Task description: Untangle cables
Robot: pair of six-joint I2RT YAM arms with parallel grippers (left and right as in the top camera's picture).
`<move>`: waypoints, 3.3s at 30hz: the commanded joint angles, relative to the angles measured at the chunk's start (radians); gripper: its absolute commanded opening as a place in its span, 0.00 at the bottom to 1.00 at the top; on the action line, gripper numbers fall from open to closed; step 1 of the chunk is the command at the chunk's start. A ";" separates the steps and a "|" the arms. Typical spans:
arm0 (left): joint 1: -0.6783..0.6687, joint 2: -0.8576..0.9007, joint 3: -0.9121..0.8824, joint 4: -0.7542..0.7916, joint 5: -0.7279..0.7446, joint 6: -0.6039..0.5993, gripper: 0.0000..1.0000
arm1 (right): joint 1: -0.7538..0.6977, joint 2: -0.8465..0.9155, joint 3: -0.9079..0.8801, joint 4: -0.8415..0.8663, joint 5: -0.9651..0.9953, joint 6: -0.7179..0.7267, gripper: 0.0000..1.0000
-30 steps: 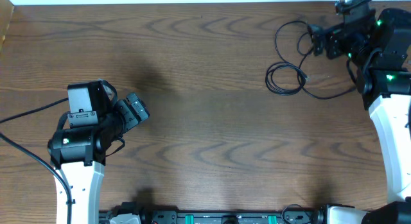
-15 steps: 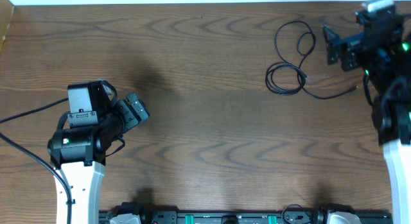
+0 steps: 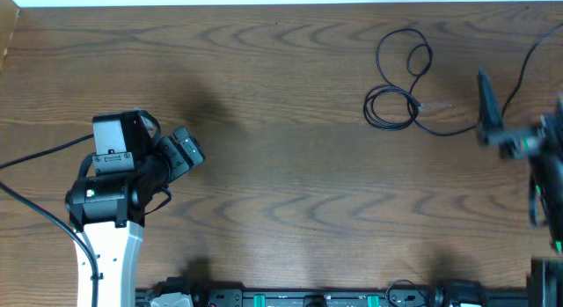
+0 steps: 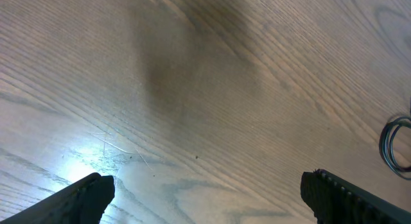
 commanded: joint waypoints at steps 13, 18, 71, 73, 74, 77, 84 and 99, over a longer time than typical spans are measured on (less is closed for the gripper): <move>0.004 -0.001 0.000 -0.003 -0.010 -0.002 0.99 | 0.018 -0.387 -0.007 -0.104 -0.003 0.002 0.99; 0.004 -0.001 0.000 -0.003 -0.010 -0.002 0.99 | 0.037 -0.505 -0.005 -0.122 0.141 -0.002 0.99; 0.004 -0.001 0.000 -0.003 -0.010 -0.002 0.99 | 0.074 -0.682 0.015 -0.346 0.069 -0.261 0.99; 0.004 -0.001 0.000 -0.003 -0.010 -0.002 0.99 | 0.074 -0.682 0.015 -0.346 0.041 -0.260 0.99; 0.004 -0.001 0.000 -0.003 -0.010 -0.002 0.99 | 0.074 -0.682 0.015 -0.348 0.028 -0.260 0.99; 0.004 -0.001 0.000 -0.003 -0.010 -0.002 0.99 | 0.074 -0.682 0.013 -0.360 -0.026 -0.260 0.99; 0.004 -0.001 0.000 -0.003 -0.010 -0.002 0.99 | 0.075 -0.682 -0.087 -0.362 -0.098 -0.260 0.99; 0.004 -0.001 0.000 -0.003 -0.010 -0.002 0.99 | 0.075 -0.683 -0.777 0.226 0.085 0.206 0.99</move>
